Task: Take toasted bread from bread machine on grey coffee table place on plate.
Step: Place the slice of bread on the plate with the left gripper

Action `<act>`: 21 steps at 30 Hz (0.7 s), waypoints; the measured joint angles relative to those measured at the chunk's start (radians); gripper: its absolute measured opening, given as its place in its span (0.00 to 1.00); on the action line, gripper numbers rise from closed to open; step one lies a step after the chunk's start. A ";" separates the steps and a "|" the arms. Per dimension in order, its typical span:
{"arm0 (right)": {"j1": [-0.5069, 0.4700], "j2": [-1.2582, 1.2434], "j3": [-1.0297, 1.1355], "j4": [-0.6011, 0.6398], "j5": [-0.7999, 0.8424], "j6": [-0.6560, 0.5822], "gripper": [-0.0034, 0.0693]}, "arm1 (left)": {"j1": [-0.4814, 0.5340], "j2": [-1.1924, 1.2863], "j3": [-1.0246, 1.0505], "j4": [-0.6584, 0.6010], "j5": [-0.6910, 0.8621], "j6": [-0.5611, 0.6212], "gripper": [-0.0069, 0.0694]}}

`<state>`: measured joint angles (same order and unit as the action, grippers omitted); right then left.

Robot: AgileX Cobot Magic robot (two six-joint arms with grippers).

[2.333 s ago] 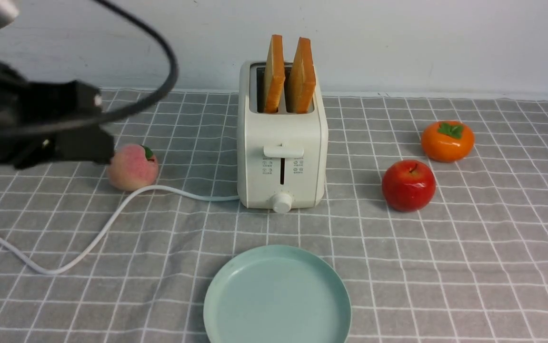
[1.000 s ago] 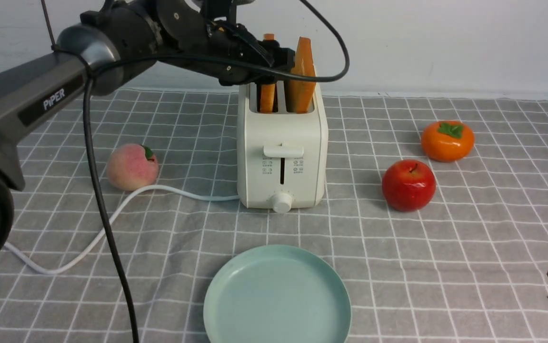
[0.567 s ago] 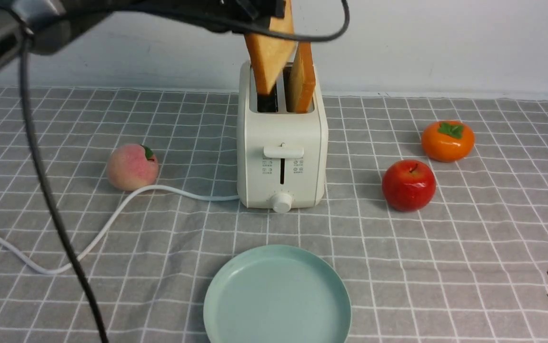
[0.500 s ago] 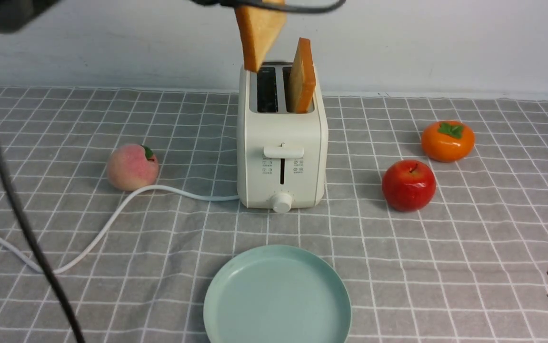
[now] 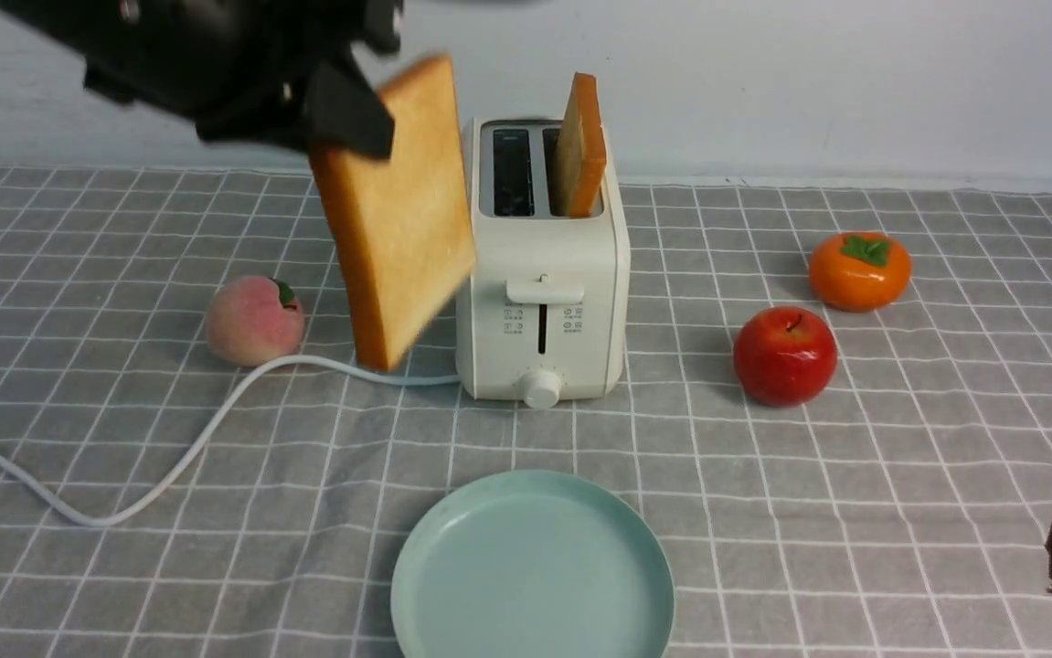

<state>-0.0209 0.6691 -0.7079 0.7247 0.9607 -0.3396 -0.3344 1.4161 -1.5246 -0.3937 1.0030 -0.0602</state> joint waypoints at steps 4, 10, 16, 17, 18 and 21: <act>0.000 0.000 0.000 0.000 0.013 0.000 0.06 | 0.000 -0.028 0.321 -0.248 -0.097 0.166 0.21; 0.000 0.000 0.000 0.000 0.026 0.000 0.06 | 0.000 0.044 0.566 -0.637 -0.239 0.432 0.21; 0.000 0.000 0.000 0.000 0.031 0.000 0.06 | 0.000 0.145 0.597 -0.768 -0.326 0.613 0.21; 0.000 0.000 0.000 0.000 0.032 0.000 0.06 | 0.000 0.161 0.597 -0.773 -0.337 0.622 0.21; 0.000 0.000 0.000 0.000 0.032 0.000 0.06 | 0.000 0.177 0.597 -0.775 -0.345 0.627 0.21; 0.000 0.000 0.000 0.000 0.032 -0.008 0.07 | 0.000 0.215 0.597 -0.775 -0.349 0.642 0.27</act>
<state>-0.0209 0.6691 -0.7079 0.7247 0.9926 -0.3481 -0.3344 1.6311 -0.9273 -1.1688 0.6544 0.5815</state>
